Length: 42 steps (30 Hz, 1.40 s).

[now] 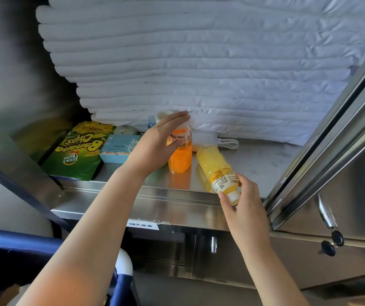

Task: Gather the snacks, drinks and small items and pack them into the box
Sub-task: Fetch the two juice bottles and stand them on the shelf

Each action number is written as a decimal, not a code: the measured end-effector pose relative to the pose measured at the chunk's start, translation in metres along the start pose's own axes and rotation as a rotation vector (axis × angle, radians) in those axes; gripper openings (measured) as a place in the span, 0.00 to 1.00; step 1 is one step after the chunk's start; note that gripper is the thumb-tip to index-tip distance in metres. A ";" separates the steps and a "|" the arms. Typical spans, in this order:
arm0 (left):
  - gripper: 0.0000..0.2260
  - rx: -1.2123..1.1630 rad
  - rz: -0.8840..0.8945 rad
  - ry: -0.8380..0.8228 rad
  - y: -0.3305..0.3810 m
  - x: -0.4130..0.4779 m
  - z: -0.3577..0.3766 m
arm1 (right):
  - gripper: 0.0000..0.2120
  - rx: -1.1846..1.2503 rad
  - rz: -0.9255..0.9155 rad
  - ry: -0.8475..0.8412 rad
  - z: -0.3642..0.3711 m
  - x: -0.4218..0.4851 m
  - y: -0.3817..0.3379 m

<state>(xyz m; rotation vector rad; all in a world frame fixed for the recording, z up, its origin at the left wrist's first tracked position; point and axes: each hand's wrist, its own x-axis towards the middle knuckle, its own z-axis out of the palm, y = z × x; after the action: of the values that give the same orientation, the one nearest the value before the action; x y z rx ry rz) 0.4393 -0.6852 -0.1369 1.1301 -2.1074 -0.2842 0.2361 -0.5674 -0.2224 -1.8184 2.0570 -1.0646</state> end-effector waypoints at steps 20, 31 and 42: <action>0.23 0.258 0.317 0.085 0.014 -0.037 0.047 | 0.25 0.029 -0.014 0.044 0.000 -0.002 -0.001; 0.29 0.124 0.093 -0.268 0.021 -0.065 0.084 | 0.21 0.046 -0.076 0.154 -0.003 -0.005 -0.004; 0.34 -0.042 -0.036 -0.129 0.031 -0.053 0.085 | 0.12 0.166 -0.226 0.306 -0.032 0.038 -0.038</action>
<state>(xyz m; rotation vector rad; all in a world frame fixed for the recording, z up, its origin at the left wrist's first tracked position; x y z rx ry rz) 0.3805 -0.6360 -0.2089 1.1528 -2.1843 -0.4259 0.2390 -0.5896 -0.1640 -1.9356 1.8733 -1.6125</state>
